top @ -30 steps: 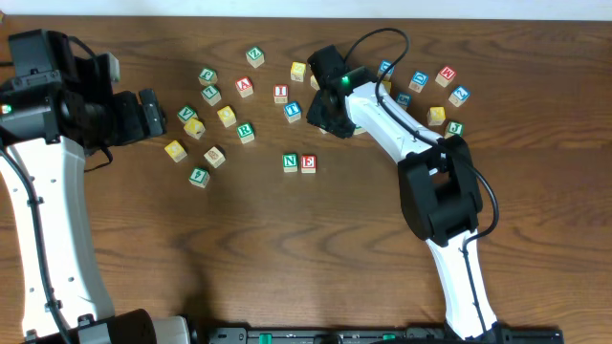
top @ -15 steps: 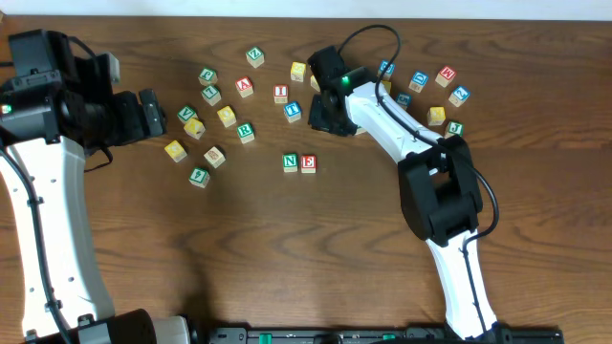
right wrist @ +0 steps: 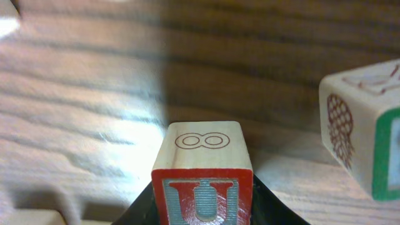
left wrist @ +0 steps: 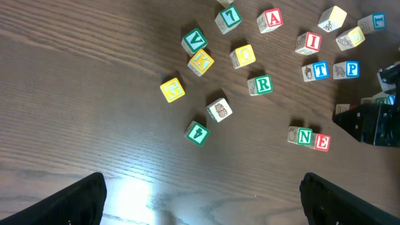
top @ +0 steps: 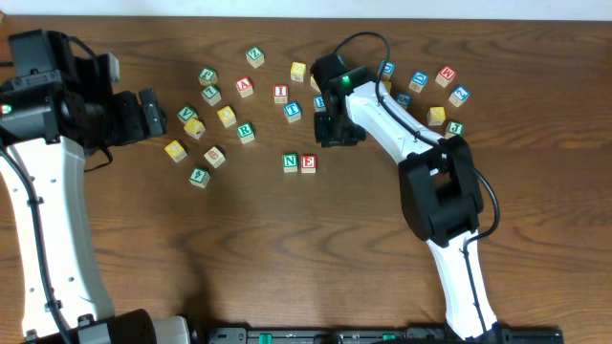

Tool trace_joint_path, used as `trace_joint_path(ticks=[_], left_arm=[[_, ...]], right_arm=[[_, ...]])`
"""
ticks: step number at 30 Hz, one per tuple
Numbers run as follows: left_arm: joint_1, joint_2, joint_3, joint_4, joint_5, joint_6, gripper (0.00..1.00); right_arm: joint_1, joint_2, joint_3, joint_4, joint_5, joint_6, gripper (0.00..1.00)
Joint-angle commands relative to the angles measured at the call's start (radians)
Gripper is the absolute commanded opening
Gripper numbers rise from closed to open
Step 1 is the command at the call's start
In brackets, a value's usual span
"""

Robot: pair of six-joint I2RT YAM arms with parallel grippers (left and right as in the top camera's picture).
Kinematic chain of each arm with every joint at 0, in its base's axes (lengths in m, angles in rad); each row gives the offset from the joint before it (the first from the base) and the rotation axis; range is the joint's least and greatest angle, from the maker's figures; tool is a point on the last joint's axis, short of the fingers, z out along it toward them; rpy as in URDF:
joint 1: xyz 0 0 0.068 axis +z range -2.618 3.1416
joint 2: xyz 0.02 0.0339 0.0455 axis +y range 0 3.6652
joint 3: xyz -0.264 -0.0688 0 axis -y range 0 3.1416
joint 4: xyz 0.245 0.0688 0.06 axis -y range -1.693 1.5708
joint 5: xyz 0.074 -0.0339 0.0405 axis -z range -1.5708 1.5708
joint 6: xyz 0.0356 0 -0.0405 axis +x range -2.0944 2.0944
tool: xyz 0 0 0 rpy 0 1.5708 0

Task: Spell out NEURIPS
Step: 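Lower the right gripper and grasp the red U block, then lift the red U block and carry it toward the right of the E block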

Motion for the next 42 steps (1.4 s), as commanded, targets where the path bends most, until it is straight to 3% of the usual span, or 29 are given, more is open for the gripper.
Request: trace_joint_path(ticks=[1, 23, 35, 42], left_arm=[[0.002, -0.007, 0.023, 0.000, 0.012, -0.001, 0.98], [0.003, -0.007, 0.023, 0.000, 0.012, -0.001, 0.98], [0.003, -0.007, 0.023, 0.000, 0.012, -0.001, 0.98], [0.003, -0.006, 0.023, 0.000, 0.012, -0.001, 0.98]], right_arm=[[0.006, -0.009, -0.006, -0.030, -0.010, -0.076, 0.31], [0.045, -0.009, -0.006, -0.240, -0.059, -0.093, 0.34], [0.044, -0.009, -0.004, -0.257, -0.089, -0.090, 0.39], [0.031, -0.024, 0.039, -0.294, -0.087, -0.117, 0.37]])
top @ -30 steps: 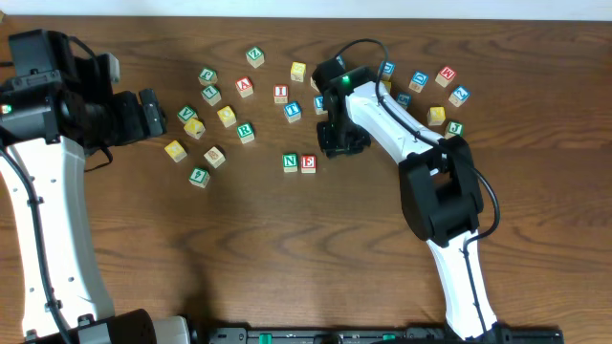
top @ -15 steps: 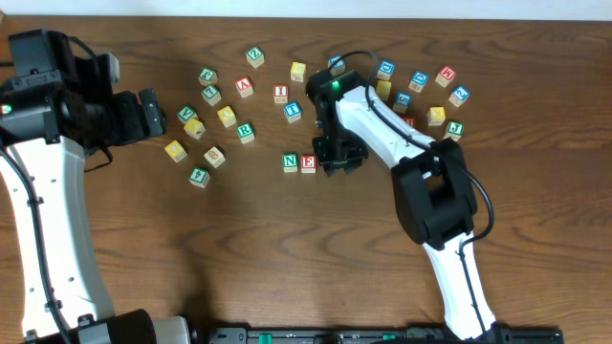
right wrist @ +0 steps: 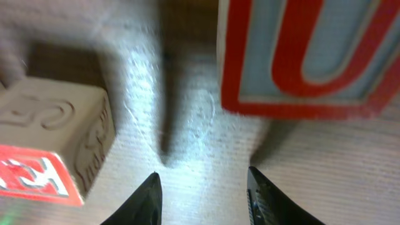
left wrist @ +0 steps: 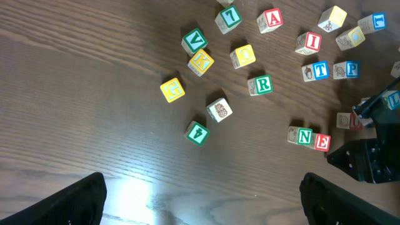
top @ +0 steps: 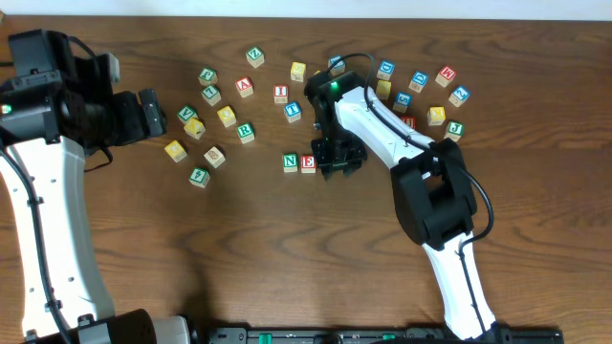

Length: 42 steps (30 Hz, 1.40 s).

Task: Spell out NEURIPS
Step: 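Lift the red U block and carry it toward the right of the E block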

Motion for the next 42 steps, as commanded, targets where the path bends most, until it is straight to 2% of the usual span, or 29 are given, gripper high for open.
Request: trace_joint_path(ticks=[1, 13, 19, 34, 42], left_arm=[[0.003, -0.007, 0.023, 0.000, 0.012, -0.001, 0.98], [0.002, -0.006, 0.023, 0.000, 0.012, -0.001, 0.98], [0.003, -0.006, 0.023, 0.000, 0.012, -0.001, 0.98], [0.003, -0.006, 0.023, 0.000, 0.012, -0.001, 0.97], [0.003, -0.007, 0.023, 0.000, 0.012, -0.001, 0.98]], right_arm=[[-0.019, -0.029, 0.052, -0.021, -0.004, -0.026, 0.37], [-0.096, -0.072, 0.092, 0.076, 0.018, -0.058, 0.43], [-0.078, -0.071, 0.080, 0.163, 0.060, -0.085, 0.56], [-0.070, -0.064, 0.026, 0.237, 0.063, -0.082, 0.57], [-0.069, -0.040, 0.026, 0.239, 0.062, -0.081, 0.54]])
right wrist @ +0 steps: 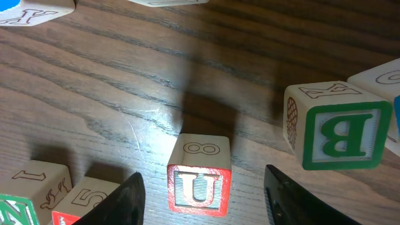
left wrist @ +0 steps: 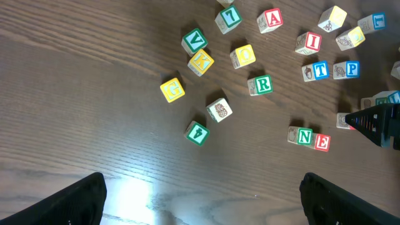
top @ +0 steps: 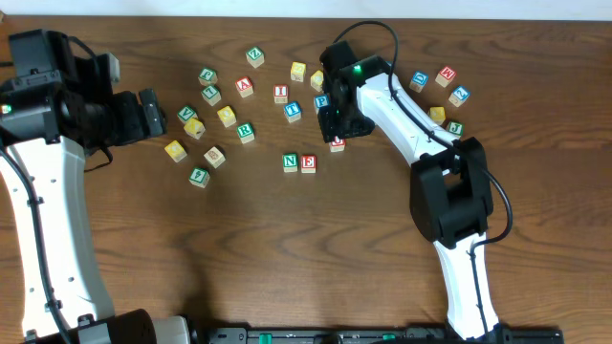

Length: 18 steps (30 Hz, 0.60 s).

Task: Spell out NEURIPS
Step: 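Lift the red U block and carry it toward the right of the E block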

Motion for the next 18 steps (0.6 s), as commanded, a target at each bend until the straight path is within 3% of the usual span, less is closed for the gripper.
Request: trace_joint_path(ticks=[1, 18], left_arm=[[0.003, -0.007, 0.023, 0.000, 0.012, -0.001, 0.97], [0.003, -0.007, 0.023, 0.000, 0.012, -0.001, 0.97]], right_arm=[[0.009, 0.002, -0.008, 0.003, 0.012, -0.006, 0.53], [0.009, 0.003, -0.061, 0.044, 0.011, 0.014, 0.42]])
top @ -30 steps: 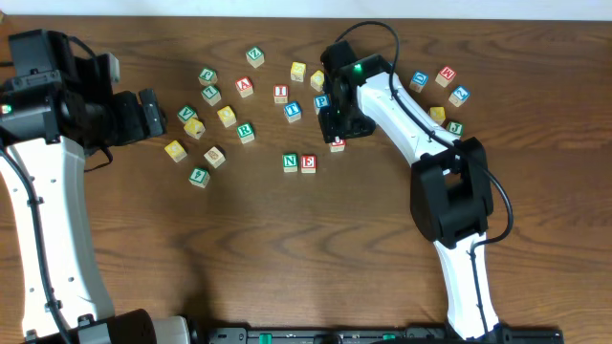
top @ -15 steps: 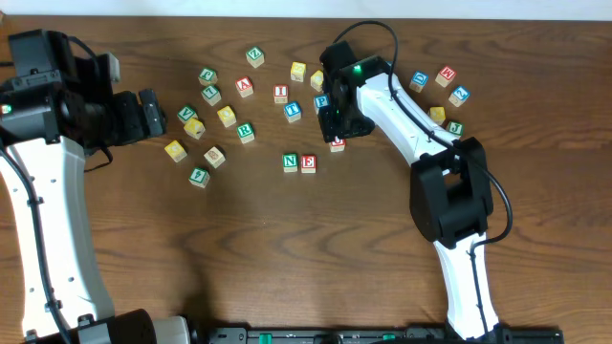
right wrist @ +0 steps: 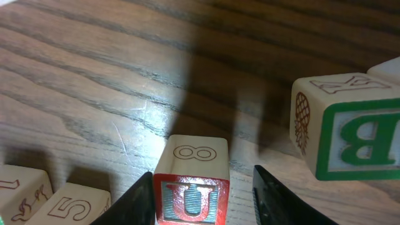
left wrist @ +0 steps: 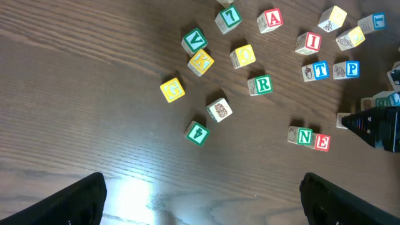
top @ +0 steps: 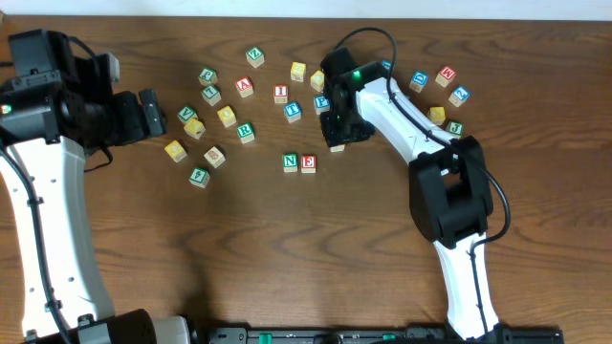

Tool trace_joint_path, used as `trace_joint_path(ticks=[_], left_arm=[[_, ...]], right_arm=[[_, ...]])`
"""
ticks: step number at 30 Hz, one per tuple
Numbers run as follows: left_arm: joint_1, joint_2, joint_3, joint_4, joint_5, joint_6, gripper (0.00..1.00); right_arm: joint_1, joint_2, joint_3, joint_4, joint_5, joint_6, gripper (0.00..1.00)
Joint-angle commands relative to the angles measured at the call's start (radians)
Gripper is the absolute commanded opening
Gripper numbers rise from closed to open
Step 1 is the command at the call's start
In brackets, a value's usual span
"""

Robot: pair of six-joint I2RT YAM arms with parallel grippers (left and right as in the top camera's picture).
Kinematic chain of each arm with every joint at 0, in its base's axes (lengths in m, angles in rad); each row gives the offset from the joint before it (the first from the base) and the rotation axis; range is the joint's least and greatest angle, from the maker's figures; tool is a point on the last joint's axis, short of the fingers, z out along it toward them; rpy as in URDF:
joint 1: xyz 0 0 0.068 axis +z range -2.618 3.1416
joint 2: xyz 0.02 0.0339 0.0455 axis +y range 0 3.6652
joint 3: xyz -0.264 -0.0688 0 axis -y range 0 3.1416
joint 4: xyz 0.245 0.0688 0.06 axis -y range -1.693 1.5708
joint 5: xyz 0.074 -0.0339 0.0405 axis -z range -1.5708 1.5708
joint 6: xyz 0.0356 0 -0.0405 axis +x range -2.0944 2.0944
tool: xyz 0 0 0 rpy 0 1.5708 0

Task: Spell out NEURIPS
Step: 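Lift the red U block and carry it toward the right of the E block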

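The red-bordered U block (right wrist: 192, 194) stands on the table, up and to the right of the N block (top: 291, 162) and E block (top: 308, 162), which sit side by side. My right gripper (right wrist: 203, 182) is open and low, one finger on each side of the U block (top: 337, 146). Its left finger lies against the block; the right finger stands apart. The R block (left wrist: 259, 85), I block (left wrist: 309, 42) and P block (left wrist: 352, 69) lie loose further back. My left gripper (left wrist: 200, 209) is open, high over the table's left side, holding nothing.
A green B block (right wrist: 356, 134) stands close to the right of the U. Two pale blocks (right wrist: 75, 203) lie to its left. Several loose blocks, among them T (left wrist: 319, 70), A (left wrist: 272, 19) and V (left wrist: 194, 41), are scattered across the back of the wooden table (top: 287, 248).
My right gripper has come down closer to the U block, so its open fingers now straddle it. The U block and the left arm have not moved.
My right gripper was shut on the U block. Then it was open low beside the E block with the U out of its fingers. Then it stood back from the U, which rested up and right of the E. Now it straddles the U.
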Motion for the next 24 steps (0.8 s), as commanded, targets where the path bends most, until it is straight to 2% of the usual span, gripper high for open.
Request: trace_joint_path(ticks=[1, 6, 12, 24], left_arm=[[0.003, -0.006, 0.023, 0.000, 0.012, -0.001, 0.97], [0.002, -0.006, 0.023, 0.000, 0.012, -0.001, 0.98], [0.003, -0.007, 0.023, 0.000, 0.012, -0.001, 0.97], [0.003, -0.007, 0.023, 0.000, 0.012, -0.001, 0.98]], right_arm=[[0.009, 0.002, -0.007, 0.004, 0.011, 0.012, 0.40], [0.009, 0.002, -0.007, -0.002, 0.008, 0.016, 0.31], [0.009, -0.002, -0.006, -0.045, -0.011, 0.035, 0.26], [0.048, -0.002, -0.006, -0.179, -0.060, 0.058, 0.28]])
